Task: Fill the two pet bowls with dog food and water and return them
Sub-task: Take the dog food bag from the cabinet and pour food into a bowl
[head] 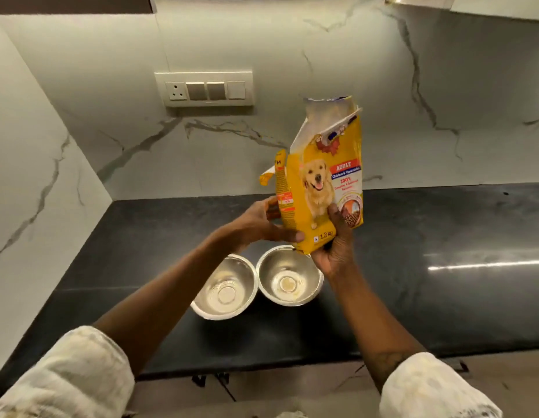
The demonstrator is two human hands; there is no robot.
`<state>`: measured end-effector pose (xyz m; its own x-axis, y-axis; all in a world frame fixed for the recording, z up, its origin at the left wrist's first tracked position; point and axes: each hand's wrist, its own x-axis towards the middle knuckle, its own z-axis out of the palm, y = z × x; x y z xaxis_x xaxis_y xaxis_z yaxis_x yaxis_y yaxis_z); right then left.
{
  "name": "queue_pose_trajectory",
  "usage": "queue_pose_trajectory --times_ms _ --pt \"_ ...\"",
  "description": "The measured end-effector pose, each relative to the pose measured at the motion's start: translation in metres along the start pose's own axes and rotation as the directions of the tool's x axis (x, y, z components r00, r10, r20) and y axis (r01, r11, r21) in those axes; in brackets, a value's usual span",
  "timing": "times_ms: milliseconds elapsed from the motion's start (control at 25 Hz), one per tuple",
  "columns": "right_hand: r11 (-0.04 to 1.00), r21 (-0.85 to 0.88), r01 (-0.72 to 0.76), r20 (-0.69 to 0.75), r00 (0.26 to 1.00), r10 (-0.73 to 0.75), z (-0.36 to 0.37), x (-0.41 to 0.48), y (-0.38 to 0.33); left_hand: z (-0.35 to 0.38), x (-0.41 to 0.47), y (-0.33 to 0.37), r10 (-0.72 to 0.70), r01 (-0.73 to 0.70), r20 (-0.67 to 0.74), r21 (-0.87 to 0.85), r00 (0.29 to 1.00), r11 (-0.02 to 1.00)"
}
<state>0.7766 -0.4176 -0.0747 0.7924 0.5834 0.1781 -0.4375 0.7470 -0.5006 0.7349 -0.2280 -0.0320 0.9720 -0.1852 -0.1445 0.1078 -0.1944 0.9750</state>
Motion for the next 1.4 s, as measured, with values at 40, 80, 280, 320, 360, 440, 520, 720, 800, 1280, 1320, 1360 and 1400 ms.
queue_pose_trajectory --times_ms 40,80,280,320,360,440,520,720,800,1280,1320,1360,1400 --pt "1.000 -0.022 -0.011 -0.012 1.000 0.011 -0.006 -0.002 -0.002 -0.009 0.007 -0.005 -0.023 0.022 0.043 0.036 0.999 0.999" --pt "0.999 -0.037 -0.009 -0.052 0.999 0.007 -0.011 -0.004 -0.004 -0.015 0.015 -0.011 -0.057 0.052 0.050 0.085 0.997 0.995" --pt "0.978 -0.172 0.115 -0.278 0.947 -0.160 -0.040 -0.014 -0.021 -0.011 0.060 -0.053 -0.212 0.222 -0.102 0.697 0.972 0.681" --pt "0.972 -0.212 0.104 -0.304 0.938 -0.167 -0.047 -0.017 -0.025 -0.006 0.067 -0.063 -0.234 0.217 -0.093 0.776 0.968 0.593" --pt "0.966 -0.243 0.088 -0.322 0.932 -0.166 -0.054 -0.019 -0.030 -0.002 0.072 -0.072 -0.257 0.201 -0.074 0.835 0.964 0.512" --pt "0.959 -0.275 0.067 -0.330 0.930 -0.160 -0.068 -0.024 -0.041 0.004 0.079 -0.084 -0.303 0.164 -0.036 0.898 0.952 0.407" --pt "0.953 -0.299 0.055 -0.334 0.929 -0.159 -0.080 -0.029 -0.051 0.007 0.084 -0.089 -0.319 0.157 -0.034 0.917 0.947 0.368" --pt "0.890 -0.457 -0.012 -0.377 0.908 -0.182 -0.103 -0.034 -0.068 -0.004 0.088 -0.093 -0.250 0.280 -0.150 0.708 0.957 0.649" --pt "0.845 -0.534 -0.031 -0.348 0.919 -0.186 -0.108 -0.031 -0.077 -0.012 0.082 -0.095 -0.256 0.346 -0.238 0.532 0.937 0.773" --pt "0.717 -0.692 -0.078 -0.279 0.946 -0.166 -0.106 -0.011 -0.099 -0.005 0.056 -0.090 -0.297 0.384 -0.350 0.214 0.889 0.898" --pt "0.715 -0.693 -0.087 -0.279 0.948 -0.155 -0.105 -0.012 -0.100 -0.003 0.054 -0.090 -0.292 0.379 -0.350 0.212 0.890 0.901" --pt "0.711 -0.696 -0.099 -0.282 0.949 -0.143 -0.104 -0.012 -0.102 -0.002 0.053 -0.089 -0.287 0.375 -0.353 0.211 0.890 0.903" --pt "0.704 -0.702 -0.109 -0.282 0.950 -0.134 -0.103 -0.014 -0.104 -0.001 0.052 -0.088 -0.283 0.373 -0.359 0.209 0.889 0.904"
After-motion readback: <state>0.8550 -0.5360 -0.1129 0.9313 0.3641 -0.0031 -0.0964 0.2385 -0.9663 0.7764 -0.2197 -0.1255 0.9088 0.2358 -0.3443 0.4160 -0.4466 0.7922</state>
